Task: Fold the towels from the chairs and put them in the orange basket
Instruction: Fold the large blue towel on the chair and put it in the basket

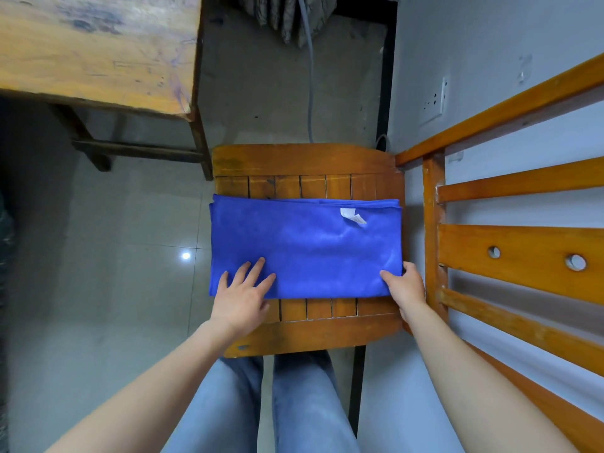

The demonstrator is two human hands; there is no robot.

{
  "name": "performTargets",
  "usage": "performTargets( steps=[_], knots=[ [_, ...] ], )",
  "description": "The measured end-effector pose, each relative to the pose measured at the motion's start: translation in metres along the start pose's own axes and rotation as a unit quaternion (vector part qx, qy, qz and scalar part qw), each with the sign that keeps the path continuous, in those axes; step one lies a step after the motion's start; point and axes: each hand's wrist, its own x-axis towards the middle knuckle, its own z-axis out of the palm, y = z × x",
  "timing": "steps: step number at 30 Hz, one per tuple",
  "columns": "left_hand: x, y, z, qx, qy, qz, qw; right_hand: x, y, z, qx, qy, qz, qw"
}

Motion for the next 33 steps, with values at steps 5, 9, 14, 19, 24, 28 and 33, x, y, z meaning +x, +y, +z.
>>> performTargets(
  steps=[5, 9, 14, 19, 24, 28, 33],
  knots=[
    [0.000, -0.016, -0.002, 0.018, 0.002, -0.001, 1.000, 0.004, 0.002, 0.010, 0.036, 0.004, 0.057, 0.998],
    [0.001, -0.022, -0.007, 0.015, -0.002, -0.003, 1.000, 0.003, 0.002, 0.011, 0.071, -0.040, 0.082, 0.993],
    [-0.002, -0.022, -0.006, 0.045, -0.002, 0.013, 0.999, -0.027, -0.015, 0.000, 0.121, 0.007, 0.006, 0.993],
    [-0.006, -0.005, 0.000, 0.056, 0.021, 0.092, 0.994, -0.065, -0.038, -0.028, 0.068, 0.214, -0.137, 0.965],
    [-0.002, 0.011, -0.004, -0.009, 0.063, 0.017, 0.998, -0.074, -0.042, -0.026, -0.076, 0.236, -0.265, 0.932],
    [0.007, 0.010, -0.010, -0.238, 0.074, -0.067, 0.966, -0.090, -0.048, 0.003, -0.112, 0.190, -0.347, 0.912],
    [0.010, 0.007, -0.023, -0.578, 0.048, -0.118, 0.806, -0.113, -0.046, 0.057, -0.159, 0.094, -0.460, 0.868]
  ],
)
